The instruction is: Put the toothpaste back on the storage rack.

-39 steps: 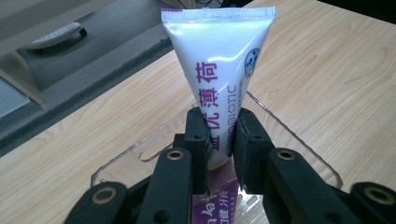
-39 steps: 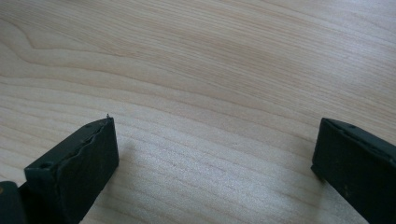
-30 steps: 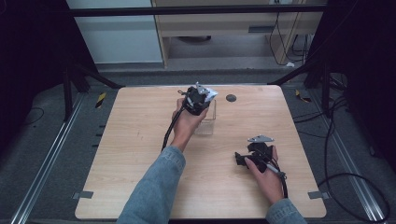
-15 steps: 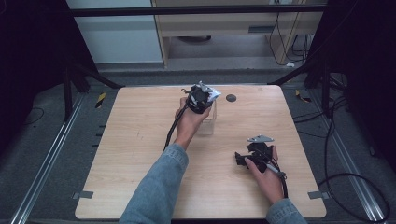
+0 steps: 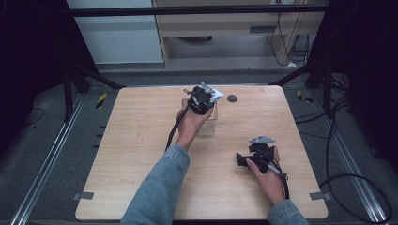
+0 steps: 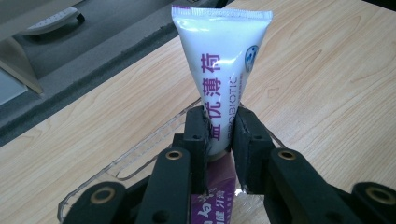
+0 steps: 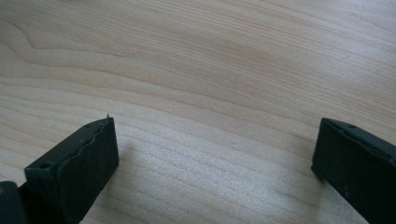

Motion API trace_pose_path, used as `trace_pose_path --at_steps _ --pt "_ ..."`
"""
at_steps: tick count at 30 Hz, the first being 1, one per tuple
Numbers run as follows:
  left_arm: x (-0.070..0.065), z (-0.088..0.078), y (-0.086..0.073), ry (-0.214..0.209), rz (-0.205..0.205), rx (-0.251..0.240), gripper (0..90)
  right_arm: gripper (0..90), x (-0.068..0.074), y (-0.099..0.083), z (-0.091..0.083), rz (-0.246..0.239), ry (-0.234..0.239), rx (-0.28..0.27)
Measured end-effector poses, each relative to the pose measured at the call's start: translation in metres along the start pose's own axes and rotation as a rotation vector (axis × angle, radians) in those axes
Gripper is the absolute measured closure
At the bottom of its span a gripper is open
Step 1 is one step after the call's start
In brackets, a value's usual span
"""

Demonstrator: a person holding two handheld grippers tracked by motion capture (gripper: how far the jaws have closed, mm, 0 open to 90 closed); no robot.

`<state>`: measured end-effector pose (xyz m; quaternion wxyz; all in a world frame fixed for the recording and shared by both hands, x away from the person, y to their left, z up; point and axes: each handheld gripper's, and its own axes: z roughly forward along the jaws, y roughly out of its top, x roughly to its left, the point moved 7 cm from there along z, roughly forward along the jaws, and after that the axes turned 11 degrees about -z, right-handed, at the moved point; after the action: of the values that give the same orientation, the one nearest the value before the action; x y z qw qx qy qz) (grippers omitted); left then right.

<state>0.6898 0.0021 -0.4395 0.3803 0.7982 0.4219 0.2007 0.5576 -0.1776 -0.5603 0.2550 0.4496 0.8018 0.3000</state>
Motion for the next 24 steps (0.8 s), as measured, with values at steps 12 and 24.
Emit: trace_pose_path --at_steps 12,24 --pt "0.001 -0.006 0.001 -0.018 -0.011 -0.007 75.5 0.6 0.000 0.000 0.000 0.001 0.000 0.000" --pt "0.003 -0.020 0.006 -0.022 -0.018 -0.049 76.1 0.6 0.000 0.000 0.001 -0.004 0.002 0.001"
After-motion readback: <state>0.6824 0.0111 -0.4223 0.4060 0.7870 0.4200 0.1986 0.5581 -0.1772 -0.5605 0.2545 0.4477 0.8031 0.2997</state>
